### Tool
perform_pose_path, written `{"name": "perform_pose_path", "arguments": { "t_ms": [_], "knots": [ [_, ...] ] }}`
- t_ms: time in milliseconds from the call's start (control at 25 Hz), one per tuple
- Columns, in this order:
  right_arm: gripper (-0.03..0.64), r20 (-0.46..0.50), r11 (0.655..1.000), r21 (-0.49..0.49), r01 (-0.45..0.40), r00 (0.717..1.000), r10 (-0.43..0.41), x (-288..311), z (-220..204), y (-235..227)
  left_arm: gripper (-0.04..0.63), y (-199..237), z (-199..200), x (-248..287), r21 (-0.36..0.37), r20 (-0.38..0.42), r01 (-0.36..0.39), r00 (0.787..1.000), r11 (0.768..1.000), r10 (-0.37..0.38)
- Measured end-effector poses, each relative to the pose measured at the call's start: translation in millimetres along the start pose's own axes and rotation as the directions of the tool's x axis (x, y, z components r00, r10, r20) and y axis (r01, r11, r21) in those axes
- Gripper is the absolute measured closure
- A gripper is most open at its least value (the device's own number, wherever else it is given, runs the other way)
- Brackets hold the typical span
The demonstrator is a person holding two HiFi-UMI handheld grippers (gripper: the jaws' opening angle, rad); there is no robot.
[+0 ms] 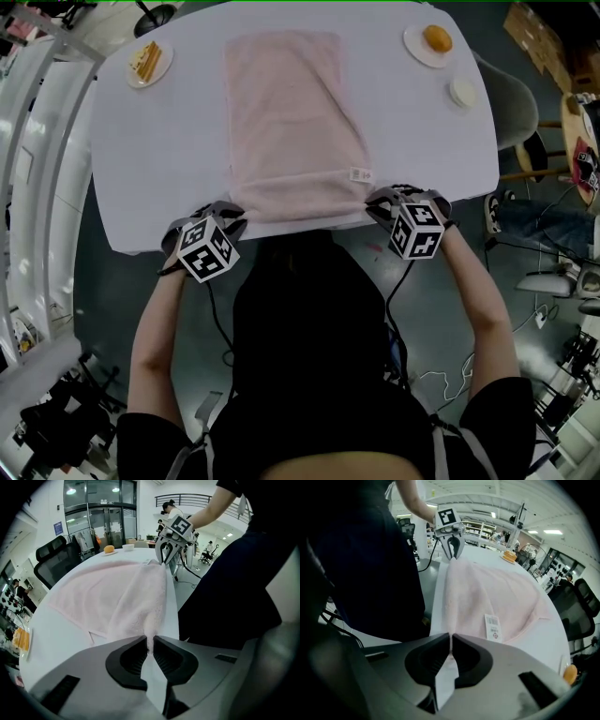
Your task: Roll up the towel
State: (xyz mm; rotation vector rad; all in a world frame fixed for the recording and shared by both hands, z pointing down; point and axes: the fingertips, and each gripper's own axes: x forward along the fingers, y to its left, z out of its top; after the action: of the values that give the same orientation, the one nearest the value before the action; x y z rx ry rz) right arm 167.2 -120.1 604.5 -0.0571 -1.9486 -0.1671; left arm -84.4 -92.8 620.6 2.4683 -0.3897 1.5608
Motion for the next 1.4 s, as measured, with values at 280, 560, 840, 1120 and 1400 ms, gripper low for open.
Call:
{"name": "perform_pose_path", "arguments": {
  "t_ms": [280, 560, 840, 1120, 1400],
  "knots": [
    [0.598, -0.014, 1.0, 0.001, 0.002, 1.0, -0.002, -6, 4, 23, 0.552, -23, -5, -6, 0.032, -0.005, 0.009, 1.0, 0.999, -0.009],
    [0.598, -0.026, 1.0, 0.022, -0.022, 0.999, 0.022, -10, 13, 60, 0.553, -55, -18, -13, 0.071, -0.008, 0.048, 0.999, 0.996, -0.048],
    [0.598, -0.033, 0.997, 0.055, -0.051, 0.998, 0.053, -5, 21, 110, 0.552, -94, -36, -16, 0.1, -0.01, 0.084, 0.996, 0.991, -0.084],
    [0.598, -0.001, 0.996, 0.087, -0.037, 0.999, 0.037, -20, 27, 109, 0.553, -91, -29, -26, 0.069, 0.038, 0.073, 0.996, 0.995, -0.076],
    [0.598, 0.075, 0.989, 0.146, 0.022, 0.997, -0.033, -47, 38, 71, 0.552, -60, -7, -51, -0.012, 0.133, 0.027, 0.991, 1.0, -0.025]
  ]
}}
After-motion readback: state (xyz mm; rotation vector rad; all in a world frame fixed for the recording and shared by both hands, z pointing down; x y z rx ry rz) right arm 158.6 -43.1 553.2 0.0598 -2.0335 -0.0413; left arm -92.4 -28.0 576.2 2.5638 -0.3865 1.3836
